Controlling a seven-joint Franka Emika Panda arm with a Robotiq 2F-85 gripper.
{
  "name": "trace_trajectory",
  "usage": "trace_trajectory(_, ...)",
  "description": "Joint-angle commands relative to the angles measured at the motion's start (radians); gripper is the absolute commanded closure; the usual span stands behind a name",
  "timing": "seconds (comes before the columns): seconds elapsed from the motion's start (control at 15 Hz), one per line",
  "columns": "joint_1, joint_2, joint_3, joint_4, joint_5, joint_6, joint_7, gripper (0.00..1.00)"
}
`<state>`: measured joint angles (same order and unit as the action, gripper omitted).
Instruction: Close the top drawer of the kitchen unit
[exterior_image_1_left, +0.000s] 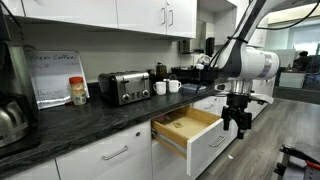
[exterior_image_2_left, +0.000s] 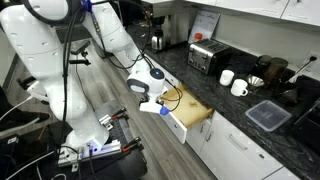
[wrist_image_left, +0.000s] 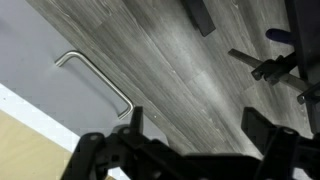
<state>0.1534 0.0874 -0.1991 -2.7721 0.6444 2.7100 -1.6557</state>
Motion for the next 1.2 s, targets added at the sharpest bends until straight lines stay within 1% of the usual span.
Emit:
trace_trajectory(0.0, -0.002, 0.086, 0.026, 0.042, 0.094, 0.036, -0.081, 0.0)
trace_trajectory(0.33, -0.012, 0.153, 0.066, 0.098, 0.211, 0.064, -0.187, 0.0)
trace_trajectory(0.73, -0.028, 0.2, 0.13, 0.149, 0.392, 0.152, -0.404, 0.0)
trace_trajectory(1.13, -0.041, 0.217, 0.16, 0.186, 0.593, 0.194, -0.636, 0.0)
